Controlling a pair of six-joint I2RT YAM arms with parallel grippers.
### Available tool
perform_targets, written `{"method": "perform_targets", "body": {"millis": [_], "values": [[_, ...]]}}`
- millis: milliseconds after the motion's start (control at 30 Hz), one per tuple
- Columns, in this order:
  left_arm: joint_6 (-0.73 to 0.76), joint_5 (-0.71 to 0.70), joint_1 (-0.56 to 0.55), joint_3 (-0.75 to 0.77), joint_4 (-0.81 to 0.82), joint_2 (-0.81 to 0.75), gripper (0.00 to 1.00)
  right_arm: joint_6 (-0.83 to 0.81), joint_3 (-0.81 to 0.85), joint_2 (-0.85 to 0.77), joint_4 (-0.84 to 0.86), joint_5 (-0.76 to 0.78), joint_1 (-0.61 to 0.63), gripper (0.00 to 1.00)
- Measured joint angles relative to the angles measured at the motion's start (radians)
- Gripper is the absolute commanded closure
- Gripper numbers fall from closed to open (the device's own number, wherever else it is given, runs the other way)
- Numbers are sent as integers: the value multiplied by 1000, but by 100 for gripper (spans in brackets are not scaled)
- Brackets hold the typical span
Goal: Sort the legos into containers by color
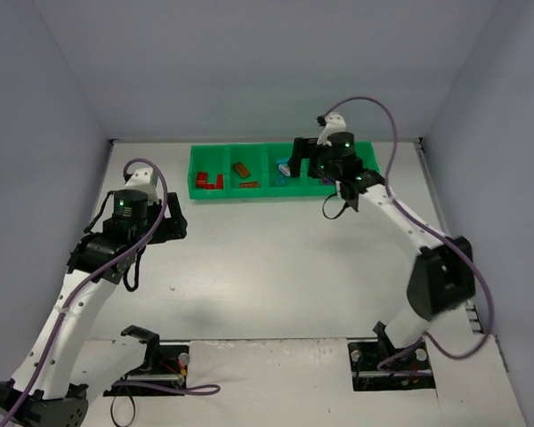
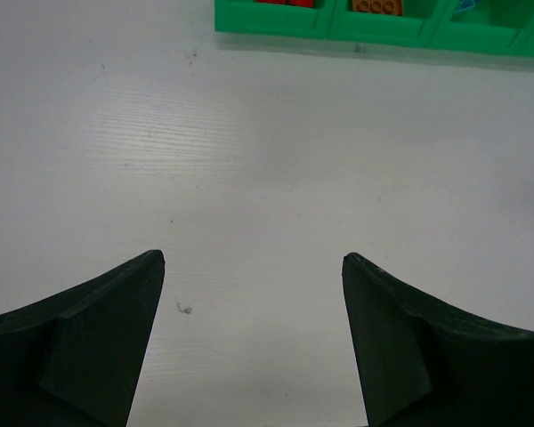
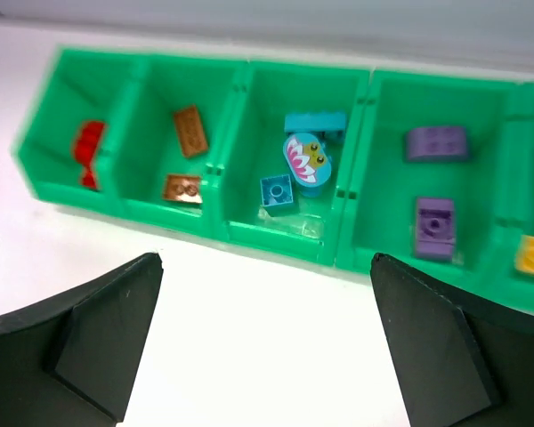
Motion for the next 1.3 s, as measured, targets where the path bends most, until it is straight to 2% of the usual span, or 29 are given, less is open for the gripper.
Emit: {"method": "perform_targets", "body": {"millis": [233,467,600,900,1300], "values": [[-2,-15,1,0,-26,-24,25,53,-236,-490,-63,95,-10,0],[-15,-26,2,0,-56,-100,25,60,-537,-809,-155,143,-14,0],[-20,-37,2,-2,-81,-163,25,63,-622,-942,-209,181,-14,0],[-24,-48,2,-13,-134,-245,25,64,-635,-997,-243,301,-14,0],[-50,-50,-1,-60,-154,-354,25,72,-614,-969,-313,346,-14,0]]}}
